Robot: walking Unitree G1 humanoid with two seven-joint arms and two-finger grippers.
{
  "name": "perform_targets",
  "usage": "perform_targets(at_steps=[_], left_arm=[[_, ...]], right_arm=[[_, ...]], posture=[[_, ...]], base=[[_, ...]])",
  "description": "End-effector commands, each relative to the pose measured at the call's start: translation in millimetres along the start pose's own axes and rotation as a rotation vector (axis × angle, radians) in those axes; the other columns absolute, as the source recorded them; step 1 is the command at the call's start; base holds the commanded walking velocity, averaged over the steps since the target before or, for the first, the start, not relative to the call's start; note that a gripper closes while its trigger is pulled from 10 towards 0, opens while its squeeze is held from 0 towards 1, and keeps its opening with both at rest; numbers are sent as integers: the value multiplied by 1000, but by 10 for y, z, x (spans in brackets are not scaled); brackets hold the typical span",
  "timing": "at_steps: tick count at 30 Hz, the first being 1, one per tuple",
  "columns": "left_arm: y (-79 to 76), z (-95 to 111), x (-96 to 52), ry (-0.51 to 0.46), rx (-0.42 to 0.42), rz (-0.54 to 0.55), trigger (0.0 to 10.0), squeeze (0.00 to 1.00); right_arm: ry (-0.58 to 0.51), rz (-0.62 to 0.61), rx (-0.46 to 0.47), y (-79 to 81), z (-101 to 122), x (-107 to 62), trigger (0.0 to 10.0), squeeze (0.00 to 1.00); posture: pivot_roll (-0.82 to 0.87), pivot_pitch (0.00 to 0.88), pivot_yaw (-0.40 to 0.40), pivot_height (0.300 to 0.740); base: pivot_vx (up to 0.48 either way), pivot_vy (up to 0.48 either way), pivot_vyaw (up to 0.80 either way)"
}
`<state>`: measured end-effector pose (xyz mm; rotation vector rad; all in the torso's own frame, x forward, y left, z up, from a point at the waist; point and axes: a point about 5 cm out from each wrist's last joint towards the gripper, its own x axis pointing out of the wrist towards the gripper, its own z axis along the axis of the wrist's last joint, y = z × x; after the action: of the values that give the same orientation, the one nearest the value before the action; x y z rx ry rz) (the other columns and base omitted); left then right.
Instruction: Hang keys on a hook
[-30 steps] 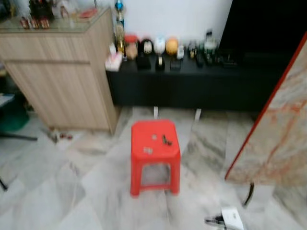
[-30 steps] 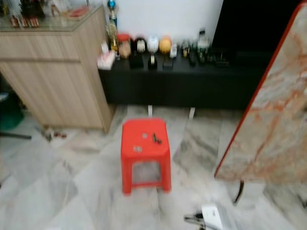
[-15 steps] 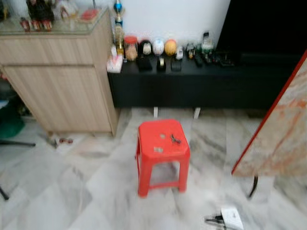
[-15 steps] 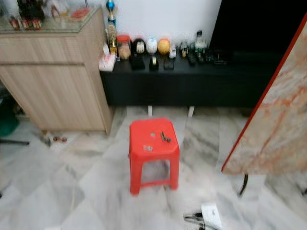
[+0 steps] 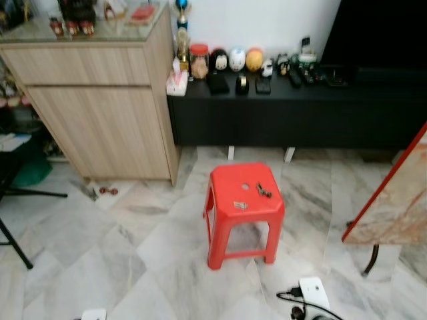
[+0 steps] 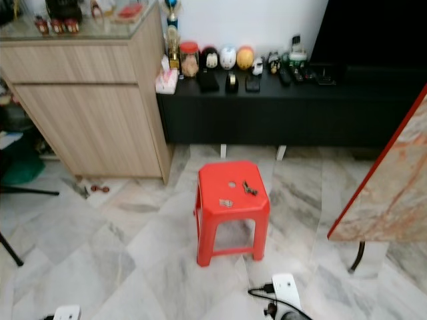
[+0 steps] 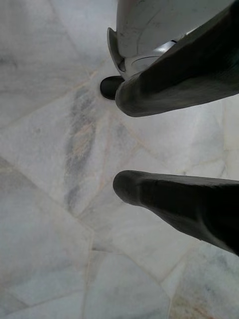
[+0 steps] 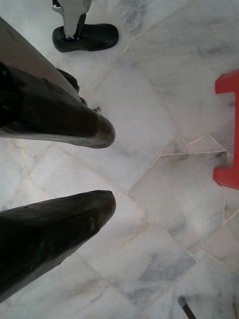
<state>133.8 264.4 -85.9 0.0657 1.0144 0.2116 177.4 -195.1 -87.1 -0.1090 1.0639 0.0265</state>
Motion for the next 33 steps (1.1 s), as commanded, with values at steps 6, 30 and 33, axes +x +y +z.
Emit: perform_targets(at_steps=[6, 30, 33], left_arm=[[69, 31, 2, 13, 12, 5, 10000, 0], [-303, 274, 70, -48, 36, -112, 10000, 0], [-311, 263, 70, -41, 18, -108, 10000, 0]], right_arm=[[2, 6, 26, 32, 43, 8, 10000, 0], [-57, -119, 181, -416, 264, -40, 10000, 0], [-66, -110, 170, -418, 273, -41, 10000, 0]], posture=[[6, 0, -20, 740], [-53, 0, -58, 740], [-65, 0, -53, 740]], base=[[0, 0, 0], [0, 0, 0], [0, 0, 0]])
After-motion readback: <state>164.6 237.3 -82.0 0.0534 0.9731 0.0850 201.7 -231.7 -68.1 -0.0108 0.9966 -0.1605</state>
